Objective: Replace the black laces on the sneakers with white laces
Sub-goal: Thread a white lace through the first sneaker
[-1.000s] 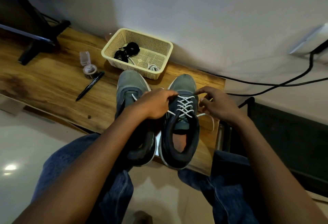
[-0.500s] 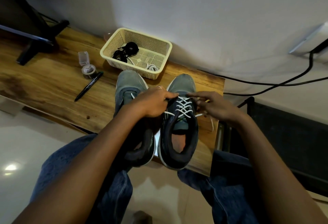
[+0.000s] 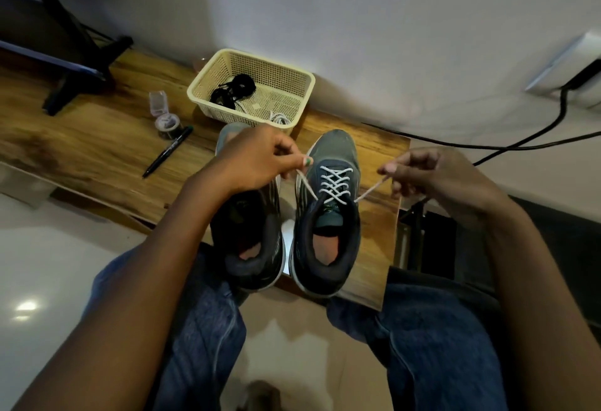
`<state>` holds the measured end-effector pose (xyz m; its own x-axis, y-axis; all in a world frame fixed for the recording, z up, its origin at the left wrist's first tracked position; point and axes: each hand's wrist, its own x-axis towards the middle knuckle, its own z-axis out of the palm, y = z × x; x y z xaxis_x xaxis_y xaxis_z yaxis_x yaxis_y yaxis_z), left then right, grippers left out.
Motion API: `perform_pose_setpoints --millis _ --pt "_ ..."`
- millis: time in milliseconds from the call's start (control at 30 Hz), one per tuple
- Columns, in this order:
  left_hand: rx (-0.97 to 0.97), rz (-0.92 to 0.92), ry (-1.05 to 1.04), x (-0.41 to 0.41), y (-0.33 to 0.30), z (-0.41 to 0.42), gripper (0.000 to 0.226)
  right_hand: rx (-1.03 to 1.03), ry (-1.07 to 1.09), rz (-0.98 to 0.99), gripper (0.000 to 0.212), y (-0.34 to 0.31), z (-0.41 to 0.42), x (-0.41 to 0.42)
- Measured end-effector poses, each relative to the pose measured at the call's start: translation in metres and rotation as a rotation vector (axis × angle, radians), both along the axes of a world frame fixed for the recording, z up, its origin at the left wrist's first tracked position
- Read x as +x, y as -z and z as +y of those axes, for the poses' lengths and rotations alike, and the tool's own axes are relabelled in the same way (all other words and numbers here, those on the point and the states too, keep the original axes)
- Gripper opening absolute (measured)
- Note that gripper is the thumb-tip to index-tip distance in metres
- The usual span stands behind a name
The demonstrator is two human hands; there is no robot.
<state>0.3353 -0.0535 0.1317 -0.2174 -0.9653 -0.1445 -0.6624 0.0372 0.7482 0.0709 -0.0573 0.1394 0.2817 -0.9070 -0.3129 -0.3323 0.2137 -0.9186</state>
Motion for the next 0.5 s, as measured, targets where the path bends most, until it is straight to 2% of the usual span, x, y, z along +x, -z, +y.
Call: perform_pose_setpoints --millis 100,200,333,433,500 --pt "-0.032 0.321 -0.101 -0.008 -0.007 0.002 0.013 -0.046 0.055 -0.154 0.025 -0.010 0.004 0.009" --pt "0.008 0.544 -0.070 -0.020 -0.011 0.004 0.013 -0.013 0.020 -0.266 0.020 -0.015 0.010 0.025" --pt "0.043 0.642 -0.001 -0.038 -0.009 0.006 0.036 0.053 0.040 -0.444 0.033 -0.020 0.010 0.035" --pt "0.037 0.701 -0.039 -0.042 -0.007 0.002 0.037 0.013 0.109 -0.476 0.024 -0.019 0.008 0.035" --pt "0.029 0.719 -0.062 -0.046 -0.009 0.004 0.033 -0.027 0.150 -0.464 0.026 -0.016 0.008 0.037"
